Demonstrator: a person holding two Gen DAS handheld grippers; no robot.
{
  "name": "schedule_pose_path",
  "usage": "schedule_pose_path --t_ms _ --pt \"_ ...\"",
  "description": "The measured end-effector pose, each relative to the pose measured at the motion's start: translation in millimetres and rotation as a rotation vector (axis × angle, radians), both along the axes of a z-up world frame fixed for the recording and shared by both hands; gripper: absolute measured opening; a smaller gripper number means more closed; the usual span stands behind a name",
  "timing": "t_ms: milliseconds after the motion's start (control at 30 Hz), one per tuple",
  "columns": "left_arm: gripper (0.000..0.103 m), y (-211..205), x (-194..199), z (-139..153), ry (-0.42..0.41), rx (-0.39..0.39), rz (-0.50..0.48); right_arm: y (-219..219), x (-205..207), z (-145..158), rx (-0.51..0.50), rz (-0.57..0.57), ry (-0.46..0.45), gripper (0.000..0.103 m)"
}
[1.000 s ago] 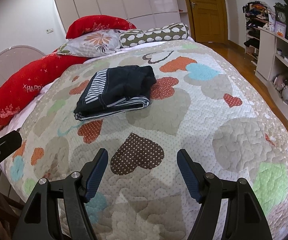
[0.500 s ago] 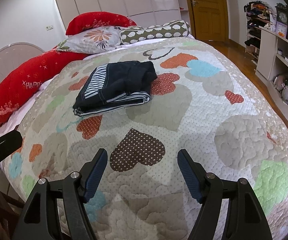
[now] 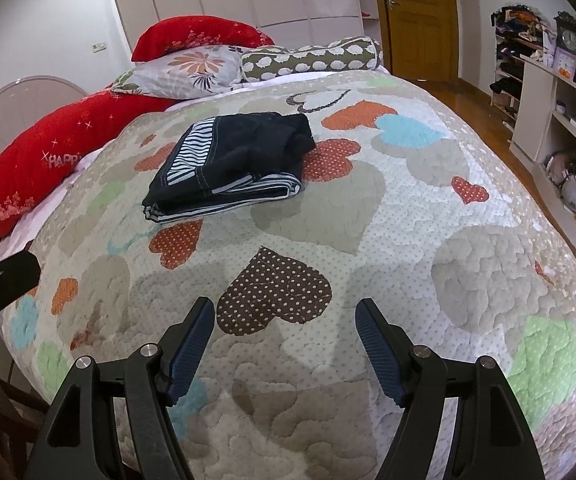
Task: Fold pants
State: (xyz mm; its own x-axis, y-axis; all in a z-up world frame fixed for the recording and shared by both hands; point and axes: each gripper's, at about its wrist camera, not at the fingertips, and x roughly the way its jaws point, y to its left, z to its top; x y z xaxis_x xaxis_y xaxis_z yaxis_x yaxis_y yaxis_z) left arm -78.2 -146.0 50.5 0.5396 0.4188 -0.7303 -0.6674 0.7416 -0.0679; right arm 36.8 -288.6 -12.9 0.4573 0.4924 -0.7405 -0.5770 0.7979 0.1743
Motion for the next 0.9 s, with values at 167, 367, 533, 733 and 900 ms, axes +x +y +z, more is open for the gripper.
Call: schedule_pose_path --t_ms 167,367,533,733,900 --pt "0.103 -6.8 -9.2 13.8 -0.057 0.067 0.007 0.0 -2.5 3.5 0.003 -0.001 -0.010 0.077" --pt "0.103 -23.1 -37.5 48.0 -0.232 0.242 0.071 -6.6 -8.4 21.1 0.054 -0.021 -0.065 0.077" --pt "0.103 -24.9 -42.8 70.2 -0.296 0.272 0.044 -9.4 -12.6 28.0 0.062 -0.019 -0.095 0.079" --pt "0.103 -4.0 -26.7 55.5 -0.298 0.091 -0.047 -10.7 -12.1 25.5 0.056 -0.019 -0.092 0.079" --pt "0.103 10.3 5.0 31.8 -0.214 0.000 -0.094 -10.5 -8.7 22.5 0.030 -0.019 -0.137 0.079"
